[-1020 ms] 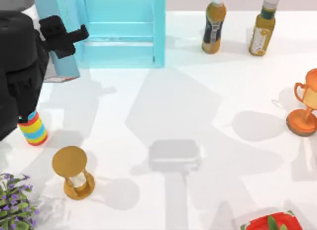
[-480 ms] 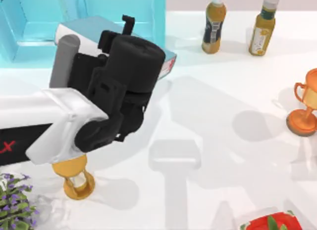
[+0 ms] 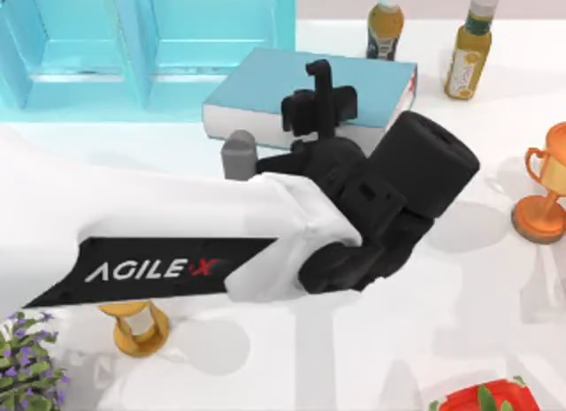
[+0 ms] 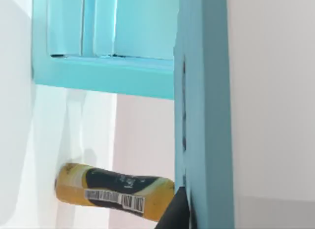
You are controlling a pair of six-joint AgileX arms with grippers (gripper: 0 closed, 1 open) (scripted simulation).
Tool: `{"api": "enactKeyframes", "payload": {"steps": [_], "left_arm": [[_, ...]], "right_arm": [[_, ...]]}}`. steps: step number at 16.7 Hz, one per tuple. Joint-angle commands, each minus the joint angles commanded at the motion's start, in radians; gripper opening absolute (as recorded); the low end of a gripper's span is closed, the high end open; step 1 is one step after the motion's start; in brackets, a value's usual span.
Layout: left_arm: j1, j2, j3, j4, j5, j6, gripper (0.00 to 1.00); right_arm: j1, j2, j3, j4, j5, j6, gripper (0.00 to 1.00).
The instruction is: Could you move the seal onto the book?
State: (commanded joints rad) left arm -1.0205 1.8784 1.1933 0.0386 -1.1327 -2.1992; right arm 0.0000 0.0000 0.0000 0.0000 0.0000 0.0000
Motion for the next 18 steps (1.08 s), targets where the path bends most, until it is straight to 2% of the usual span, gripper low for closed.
{"api": "enactKeyframes", "payload": {"steps": [4, 7, 18], "left_arm": [[-0.069, 0.133, 0.123, -0.083, -0.078, -0.110, 0.00], [-0.101, 0.221, 0.185, -0.143, -0.107, -0.155, 0.00], [-0.121, 0.288, 0.216, -0.199, -0.116, -0.198, 0.00]], "right_arm": [[0.000, 0.000, 0.000, 0.000, 0.000, 0.000, 1.00], [0.000, 0.000, 0.000, 0.000, 0.000, 0.000, 1.00], [0.000, 0.000, 0.000, 0.000, 0.000, 0.000, 1.00]]}}
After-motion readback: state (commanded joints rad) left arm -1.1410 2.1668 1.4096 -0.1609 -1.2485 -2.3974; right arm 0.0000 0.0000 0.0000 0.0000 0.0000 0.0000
